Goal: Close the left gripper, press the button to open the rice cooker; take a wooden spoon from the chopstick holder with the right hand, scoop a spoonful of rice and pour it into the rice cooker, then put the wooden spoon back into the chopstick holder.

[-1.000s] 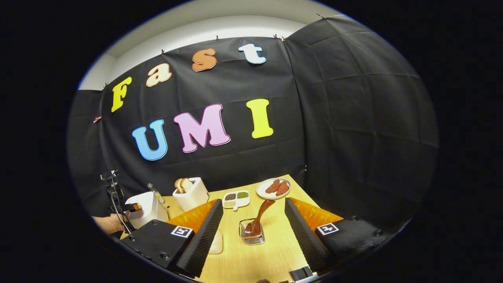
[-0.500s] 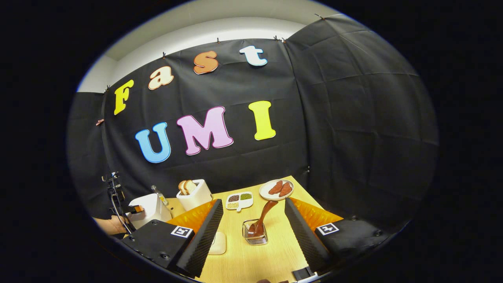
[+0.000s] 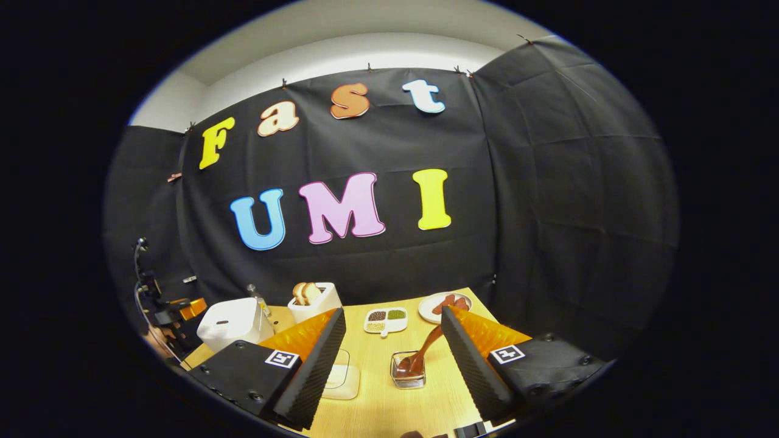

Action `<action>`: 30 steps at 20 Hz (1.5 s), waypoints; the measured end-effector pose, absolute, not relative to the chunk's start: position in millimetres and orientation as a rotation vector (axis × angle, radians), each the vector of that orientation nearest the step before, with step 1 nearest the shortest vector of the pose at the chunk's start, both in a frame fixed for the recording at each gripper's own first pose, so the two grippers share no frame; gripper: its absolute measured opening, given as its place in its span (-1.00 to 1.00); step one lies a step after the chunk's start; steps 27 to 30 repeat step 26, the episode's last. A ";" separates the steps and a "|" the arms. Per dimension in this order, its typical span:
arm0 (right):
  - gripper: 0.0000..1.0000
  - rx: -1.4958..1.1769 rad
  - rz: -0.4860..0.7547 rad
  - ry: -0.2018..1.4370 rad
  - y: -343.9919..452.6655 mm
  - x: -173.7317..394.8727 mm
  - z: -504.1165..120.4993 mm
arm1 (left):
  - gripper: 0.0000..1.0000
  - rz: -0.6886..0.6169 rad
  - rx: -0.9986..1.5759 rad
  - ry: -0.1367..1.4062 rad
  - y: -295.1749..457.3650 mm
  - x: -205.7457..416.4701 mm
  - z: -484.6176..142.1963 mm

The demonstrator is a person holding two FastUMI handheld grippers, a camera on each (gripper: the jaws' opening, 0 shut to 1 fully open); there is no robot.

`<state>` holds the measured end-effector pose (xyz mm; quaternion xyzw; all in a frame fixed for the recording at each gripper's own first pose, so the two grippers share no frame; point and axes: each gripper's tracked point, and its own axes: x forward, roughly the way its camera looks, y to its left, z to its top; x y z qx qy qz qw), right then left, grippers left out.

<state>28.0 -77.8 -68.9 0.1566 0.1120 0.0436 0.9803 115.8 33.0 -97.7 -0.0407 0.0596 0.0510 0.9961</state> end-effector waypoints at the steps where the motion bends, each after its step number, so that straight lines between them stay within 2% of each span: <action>1: 0.97 0.303 0.098 0.214 -71.6 30.7 -63.2 | 0.90 0.089 -0.069 0.099 28.1 101.9 -84.5; 13: 0.95 0.162 0.167 0.049 -12.2 20.9 4.0 | 0.89 -0.029 -0.014 -0.039 -15.3 1.9 7.1; 20: 0.99 0.118 0.192 0.015 11.7 -6.9 8.1 | 0.89 -0.077 -0.034 -0.048 -29.3 -21.7 16.7; 30: 0.99 0.124 0.186 0.019 13.5 -16.2 4.5 | 0.89 -0.091 -0.036 -0.023 -29.7 -31.1 6.2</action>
